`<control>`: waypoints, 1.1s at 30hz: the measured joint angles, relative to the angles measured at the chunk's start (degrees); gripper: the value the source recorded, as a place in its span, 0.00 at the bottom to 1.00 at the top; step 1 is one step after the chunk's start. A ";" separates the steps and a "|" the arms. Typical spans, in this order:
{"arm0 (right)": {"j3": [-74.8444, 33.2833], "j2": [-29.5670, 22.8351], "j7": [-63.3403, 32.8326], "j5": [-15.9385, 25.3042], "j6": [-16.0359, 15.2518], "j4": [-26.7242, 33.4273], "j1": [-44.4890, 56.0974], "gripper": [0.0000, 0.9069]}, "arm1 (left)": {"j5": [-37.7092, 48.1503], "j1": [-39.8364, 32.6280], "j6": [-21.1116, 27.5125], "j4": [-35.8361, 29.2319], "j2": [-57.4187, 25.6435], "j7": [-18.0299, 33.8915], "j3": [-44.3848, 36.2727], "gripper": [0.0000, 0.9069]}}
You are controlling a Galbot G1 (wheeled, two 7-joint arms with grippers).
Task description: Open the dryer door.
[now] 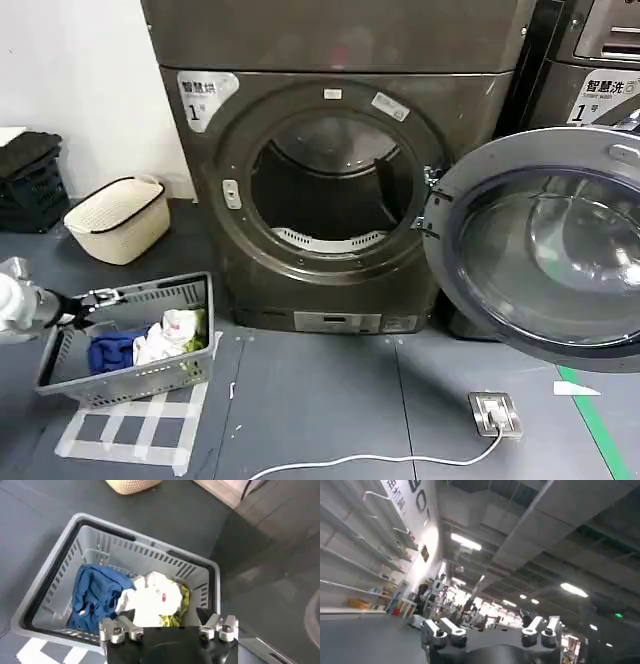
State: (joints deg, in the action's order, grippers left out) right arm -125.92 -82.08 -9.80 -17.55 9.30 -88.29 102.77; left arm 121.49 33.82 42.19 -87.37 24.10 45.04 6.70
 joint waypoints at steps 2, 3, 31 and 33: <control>0.01 -0.01 0.08 0.03 0.02 0.00 0.02 1.00 | 0.00 0.03 0.00 0.11 0.01 0.00 0.00 1.00; 0.01 -0.03 0.10 0.05 0.03 0.00 0.05 1.00 | -0.01 0.08 0.00 0.14 0.01 0.00 0.00 1.00; 0.55 -0.40 0.38 0.42 1.27 -0.33 -0.30 1.00 | 1.04 0.85 0.00 -0.44 -0.16 -0.07 -0.46 1.00; 0.60 -0.41 0.44 0.42 1.27 -0.29 -0.30 1.00 | 0.97 0.94 0.00 -0.45 -0.18 -0.07 -0.52 1.00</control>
State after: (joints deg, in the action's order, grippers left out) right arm -125.32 -82.49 -9.37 -17.13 10.57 -88.59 102.46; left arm 122.46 34.76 42.19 -87.82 23.92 44.97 6.18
